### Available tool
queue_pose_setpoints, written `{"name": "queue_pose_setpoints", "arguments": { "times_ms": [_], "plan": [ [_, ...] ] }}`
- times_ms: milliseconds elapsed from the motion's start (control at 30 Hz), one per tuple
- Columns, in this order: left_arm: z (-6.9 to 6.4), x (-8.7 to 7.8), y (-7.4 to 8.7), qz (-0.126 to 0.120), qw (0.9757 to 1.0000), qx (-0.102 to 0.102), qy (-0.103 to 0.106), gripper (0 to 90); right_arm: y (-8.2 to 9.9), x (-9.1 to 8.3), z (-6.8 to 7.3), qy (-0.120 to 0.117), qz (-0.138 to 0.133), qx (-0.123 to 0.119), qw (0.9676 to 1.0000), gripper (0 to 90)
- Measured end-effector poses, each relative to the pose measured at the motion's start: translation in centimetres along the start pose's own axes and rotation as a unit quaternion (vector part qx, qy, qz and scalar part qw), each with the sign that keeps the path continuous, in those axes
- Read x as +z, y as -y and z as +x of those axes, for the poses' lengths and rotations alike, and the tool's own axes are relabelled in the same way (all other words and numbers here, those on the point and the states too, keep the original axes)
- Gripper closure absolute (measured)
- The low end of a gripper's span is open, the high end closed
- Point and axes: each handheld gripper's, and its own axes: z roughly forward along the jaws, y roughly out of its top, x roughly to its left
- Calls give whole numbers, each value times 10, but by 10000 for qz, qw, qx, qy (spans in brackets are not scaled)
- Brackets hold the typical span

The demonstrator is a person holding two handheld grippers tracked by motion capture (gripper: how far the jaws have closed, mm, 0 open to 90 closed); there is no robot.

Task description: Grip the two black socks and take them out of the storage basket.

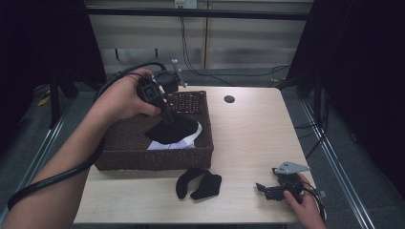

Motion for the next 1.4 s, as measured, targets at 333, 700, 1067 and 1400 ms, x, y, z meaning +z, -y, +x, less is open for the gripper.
{"name": "queue_pose_setpoints", "arguments": {
  "times_ms": [333, 700, 1067, 1400],
  "plan": [
    [-35, 4, -18, -51, 9986, 494, 157, 877, 0, 0, 0, 0, -2, -3, 10000, 98],
    [-50, 41, -23, 37, 9963, 721, 458, 876, 0, 0, 0, 0, -12, -5, 10000, 98],
    [-43, 101, -19, 202, 9942, 682, 808, 876, 0, 0, 0, -2, -5, 9, 10000, 98],
    [-37, 142, -17, 326, 9937, 522, 931, 875, 0, 0, 0, -4, 3, 5, 10000, 98]
  ]
}}
